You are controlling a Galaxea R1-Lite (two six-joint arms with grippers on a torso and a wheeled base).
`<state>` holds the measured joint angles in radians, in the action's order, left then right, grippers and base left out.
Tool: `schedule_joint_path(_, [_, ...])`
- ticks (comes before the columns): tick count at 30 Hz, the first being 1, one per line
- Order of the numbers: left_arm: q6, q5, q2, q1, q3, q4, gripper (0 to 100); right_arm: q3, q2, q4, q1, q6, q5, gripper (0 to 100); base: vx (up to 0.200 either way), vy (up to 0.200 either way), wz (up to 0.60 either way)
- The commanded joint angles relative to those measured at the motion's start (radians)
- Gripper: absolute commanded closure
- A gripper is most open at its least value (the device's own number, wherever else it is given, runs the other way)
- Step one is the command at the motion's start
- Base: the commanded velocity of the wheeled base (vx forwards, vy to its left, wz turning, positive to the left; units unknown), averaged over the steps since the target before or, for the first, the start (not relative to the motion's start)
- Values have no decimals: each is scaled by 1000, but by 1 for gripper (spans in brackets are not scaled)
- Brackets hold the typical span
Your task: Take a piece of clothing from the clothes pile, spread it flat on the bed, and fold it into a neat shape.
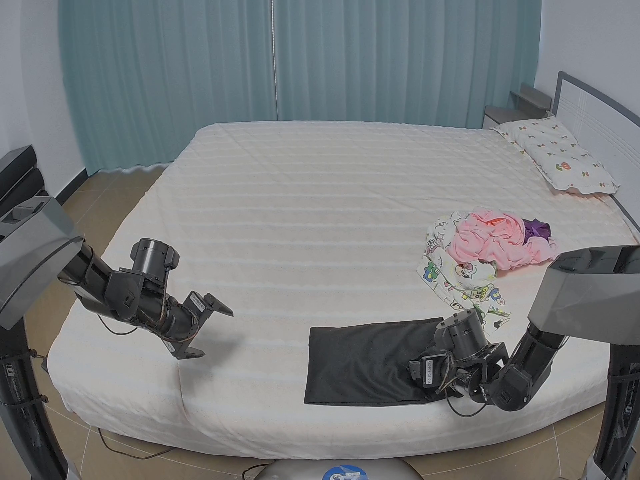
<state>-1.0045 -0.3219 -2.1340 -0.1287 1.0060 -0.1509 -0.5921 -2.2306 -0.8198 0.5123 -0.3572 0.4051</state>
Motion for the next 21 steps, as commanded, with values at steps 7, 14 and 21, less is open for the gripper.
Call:
schedule_joint_path(7, [0, 4, -9, -3, 0, -1, 0, 239, 129, -110, -152, -97, -127, 0, 0, 0, 0])
schedule_joint_path(14, [0, 6, -7, -3, -1, 1, 0, 351, 89, -231, -210, -108, -177, 0, 0, 0, 0])
schedule_joint_path(21, [0, 6, -7, -3, -1, 1, 0, 485, 46, -460, -285, -120, -219, 0, 0, 0, 0])
